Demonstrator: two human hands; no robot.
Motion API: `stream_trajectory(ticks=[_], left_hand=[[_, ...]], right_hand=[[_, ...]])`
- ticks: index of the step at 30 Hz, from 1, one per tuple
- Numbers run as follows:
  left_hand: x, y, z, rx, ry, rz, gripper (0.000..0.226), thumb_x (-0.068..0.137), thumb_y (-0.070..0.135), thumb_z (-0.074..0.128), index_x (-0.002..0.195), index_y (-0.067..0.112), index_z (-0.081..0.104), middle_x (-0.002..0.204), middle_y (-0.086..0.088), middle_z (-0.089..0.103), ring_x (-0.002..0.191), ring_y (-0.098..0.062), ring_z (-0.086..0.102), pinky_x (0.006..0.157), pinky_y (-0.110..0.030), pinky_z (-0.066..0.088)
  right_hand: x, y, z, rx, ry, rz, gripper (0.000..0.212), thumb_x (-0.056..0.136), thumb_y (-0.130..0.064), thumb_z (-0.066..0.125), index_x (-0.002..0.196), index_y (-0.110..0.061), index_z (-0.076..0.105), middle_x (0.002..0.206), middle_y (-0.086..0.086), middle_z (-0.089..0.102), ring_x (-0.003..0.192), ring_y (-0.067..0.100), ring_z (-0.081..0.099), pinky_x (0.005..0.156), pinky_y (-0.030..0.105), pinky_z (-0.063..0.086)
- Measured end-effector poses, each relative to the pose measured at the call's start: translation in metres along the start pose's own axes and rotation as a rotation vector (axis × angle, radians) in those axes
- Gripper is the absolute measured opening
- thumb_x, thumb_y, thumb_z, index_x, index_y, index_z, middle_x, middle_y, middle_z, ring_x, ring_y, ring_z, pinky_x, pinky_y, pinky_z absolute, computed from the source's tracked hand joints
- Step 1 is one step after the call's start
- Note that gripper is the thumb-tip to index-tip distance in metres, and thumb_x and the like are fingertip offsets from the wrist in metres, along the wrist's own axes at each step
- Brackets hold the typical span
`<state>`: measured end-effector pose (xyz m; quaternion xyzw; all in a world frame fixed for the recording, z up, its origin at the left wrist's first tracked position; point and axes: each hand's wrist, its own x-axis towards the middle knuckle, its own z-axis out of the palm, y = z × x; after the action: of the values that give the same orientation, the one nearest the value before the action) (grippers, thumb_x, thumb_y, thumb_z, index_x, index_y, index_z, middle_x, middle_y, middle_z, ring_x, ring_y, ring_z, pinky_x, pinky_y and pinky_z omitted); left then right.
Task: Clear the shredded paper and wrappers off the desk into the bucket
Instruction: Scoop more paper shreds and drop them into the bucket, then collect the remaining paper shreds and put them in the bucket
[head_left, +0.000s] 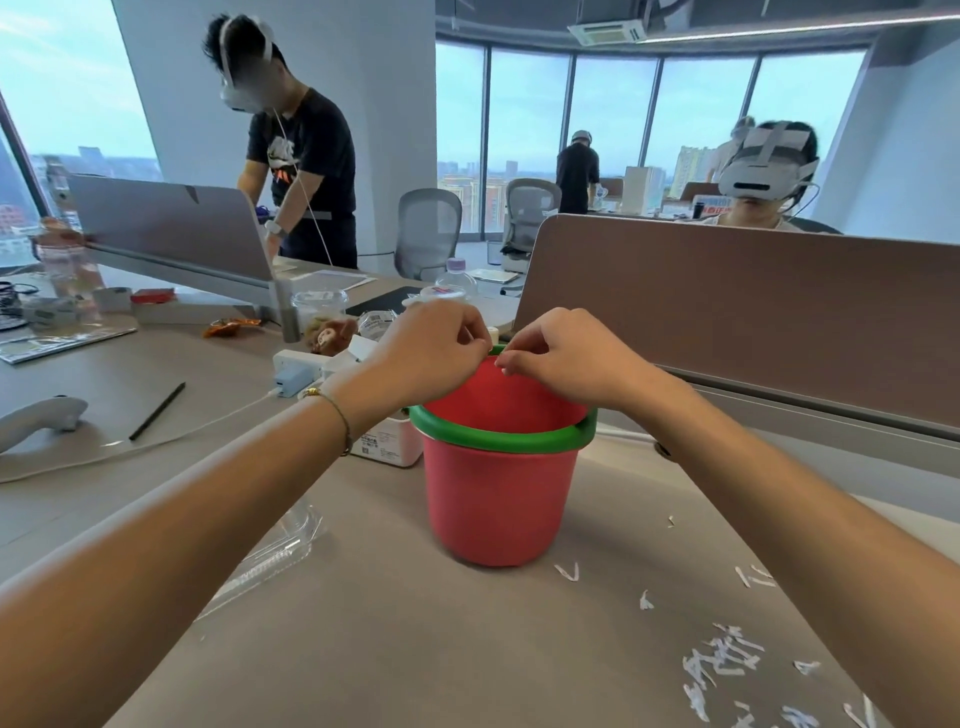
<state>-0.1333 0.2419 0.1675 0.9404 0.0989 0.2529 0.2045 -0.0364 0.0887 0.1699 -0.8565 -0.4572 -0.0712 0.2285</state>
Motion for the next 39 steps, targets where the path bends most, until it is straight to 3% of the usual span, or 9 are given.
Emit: stream_trajectory(ticks=[5, 11, 15, 21, 25, 28, 31, 33, 39], left_hand=[[-0.009, 0.016, 0.0, 0.006, 0.037, 0.078, 0.014, 0.088, 0.026, 0.06, 0.089, 0.031, 0.073, 0.077, 0.014, 0.063, 0.077, -0.006, 0.057, 0.065, -0.025, 0.039], [-0.038, 0.052, 0.003, -0.087, 0.087, 0.204, 0.018, 0.088, 0.02, 0.059, 0.099, 0.03, 0.07, 0.082, 0.012, 0.07, 0.079, 0.002, 0.06, 0.071, -0.018, 0.045], [-0.071, 0.071, 0.015, -0.148, 0.066, 0.282, 0.019, 0.086, 0.025, 0.059, 0.1, 0.031, 0.07, 0.085, 0.014, 0.071, 0.084, -0.003, 0.064, 0.083, -0.033, 0.054], [-0.133, 0.067, 0.047, -0.027, -0.045, 0.455, 0.019, 0.094, 0.022, 0.061, 0.111, 0.026, 0.069, 0.108, 0.012, 0.066, 0.102, -0.003, 0.057, 0.1, -0.027, 0.046], [-0.17, 0.047, 0.076, -0.052, -0.151, 0.468, 0.02, 0.095, 0.021, 0.06, 0.114, 0.026, 0.066, 0.114, 0.013, 0.062, 0.107, -0.007, 0.059, 0.095, -0.028, 0.049], [-0.18, 0.034, 0.113, -0.021, -0.333, 0.36, 0.033, 0.099, 0.028, 0.056, 0.132, 0.025, 0.06, 0.136, 0.006, 0.058, 0.129, -0.012, 0.051, 0.113, -0.023, 0.035], [-0.18, 0.028, 0.149, 0.012, -0.492, 0.198, 0.055, 0.103, 0.043, 0.046, 0.155, 0.027, 0.035, 0.165, -0.004, 0.027, 0.152, -0.018, 0.022, 0.122, -0.024, 0.01], [-0.177, 0.027, 0.169, 0.097, -0.53, 0.172, 0.064, 0.103, 0.054, 0.037, 0.16, 0.028, 0.022, 0.169, -0.007, 0.013, 0.156, -0.019, 0.01, 0.125, -0.03, 0.003], [-0.153, 0.066, 0.207, 0.243, -0.575, 0.266, 0.074, 0.098, 0.068, 0.015, 0.161, 0.031, 0.008, 0.17, -0.007, 0.003, 0.157, -0.021, 0.001, 0.126, -0.043, 0.001]], right_hand=[[-0.028, -0.004, -0.02, -0.023, 0.043, -0.062, 0.024, 0.097, -0.031, 0.057, 0.109, -0.027, 0.079, 0.107, -0.005, 0.078, 0.102, 0.018, 0.067, 0.09, 0.04, 0.053], [-0.079, 0.004, -0.038, -0.014, 0.139, -0.052, 0.026, 0.099, -0.03, 0.055, 0.106, -0.023, 0.079, 0.1, -0.004, 0.077, 0.094, 0.017, 0.069, 0.086, 0.044, 0.055], [-0.118, 0.011, -0.036, -0.029, 0.206, -0.06, 0.026, 0.1, -0.028, 0.056, 0.1, -0.017, 0.079, 0.095, 0.0, 0.077, 0.091, 0.02, 0.068, 0.083, 0.045, 0.054], [-0.165, 0.037, -0.011, -0.04, 0.068, 0.057, 0.026, 0.101, -0.027, 0.053, 0.101, -0.024, 0.079, 0.105, -0.005, 0.077, 0.096, 0.016, 0.066, 0.088, 0.041, 0.053], [-0.187, 0.053, 0.006, 0.017, 0.029, 0.135, 0.025, 0.1, -0.026, 0.054, 0.099, -0.025, 0.08, 0.105, -0.006, 0.077, 0.096, 0.014, 0.067, 0.092, 0.039, 0.053], [-0.199, 0.06, 0.017, 0.048, 0.018, 0.18, 0.024, 0.1, -0.025, 0.056, 0.098, -0.025, 0.08, 0.106, -0.006, 0.077, 0.096, 0.012, 0.067, 0.093, 0.038, 0.054], [-0.214, 0.066, 0.023, 0.07, -0.015, 0.207, 0.023, 0.099, -0.025, 0.056, 0.1, -0.026, 0.079, 0.109, -0.007, 0.076, 0.097, 0.01, 0.064, 0.093, 0.033, 0.052], [-0.226, 0.074, 0.024, 0.077, -0.029, 0.234, 0.022, 0.1, -0.024, 0.056, 0.102, -0.026, 0.078, 0.112, -0.008, 0.075, 0.1, 0.011, 0.064, 0.094, 0.032, 0.05], [-0.261, 0.114, 0.013, 0.034, -0.03, 0.372, 0.022, 0.099, -0.022, 0.058, 0.112, -0.026, 0.076, 0.126, -0.007, 0.069, 0.116, 0.016, 0.061, 0.102, 0.032, 0.045]])
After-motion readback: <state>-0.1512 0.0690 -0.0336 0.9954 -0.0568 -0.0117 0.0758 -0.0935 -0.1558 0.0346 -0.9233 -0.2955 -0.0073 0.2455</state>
